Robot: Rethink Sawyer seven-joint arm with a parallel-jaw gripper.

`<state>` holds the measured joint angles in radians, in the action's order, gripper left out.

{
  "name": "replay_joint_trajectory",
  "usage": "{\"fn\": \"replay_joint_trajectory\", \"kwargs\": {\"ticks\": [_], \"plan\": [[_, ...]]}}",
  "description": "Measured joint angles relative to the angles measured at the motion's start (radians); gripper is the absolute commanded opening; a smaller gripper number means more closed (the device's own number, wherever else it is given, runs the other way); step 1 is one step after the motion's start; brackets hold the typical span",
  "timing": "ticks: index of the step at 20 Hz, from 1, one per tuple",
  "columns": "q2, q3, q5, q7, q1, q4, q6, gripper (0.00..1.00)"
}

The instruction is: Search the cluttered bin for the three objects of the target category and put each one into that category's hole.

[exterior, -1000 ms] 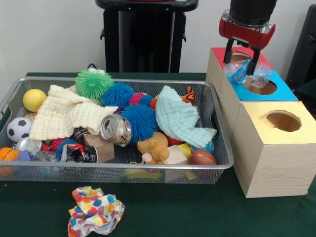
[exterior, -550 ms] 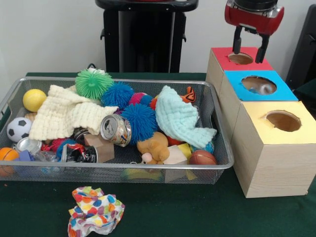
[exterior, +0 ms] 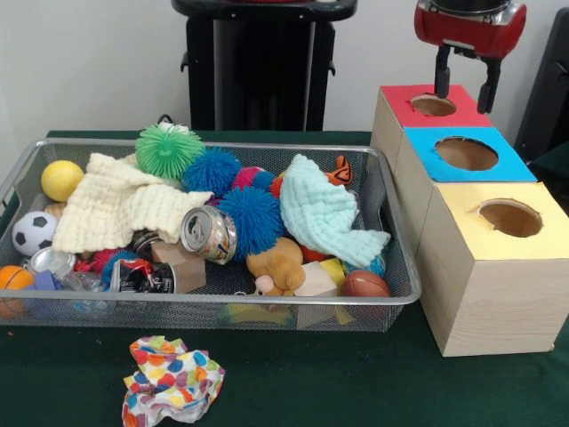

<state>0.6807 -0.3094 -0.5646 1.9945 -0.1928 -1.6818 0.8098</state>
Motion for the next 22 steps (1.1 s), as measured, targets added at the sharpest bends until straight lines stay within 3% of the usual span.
{"fn": "replay_joint_trajectory", "kwargs": {"ticks": [8, 13, 22], "plan": [[-0.052, -0.046, 0.178, 0.000, 0.026, 0.106, 0.000, 1.00], [-0.089, -0.048, 0.298, 0.000, 0.117, 0.187, 0.000, 1.00], [-0.109, 0.015, 0.448, 0.000, 0.331, 0.246, -0.007, 1.00]]}}
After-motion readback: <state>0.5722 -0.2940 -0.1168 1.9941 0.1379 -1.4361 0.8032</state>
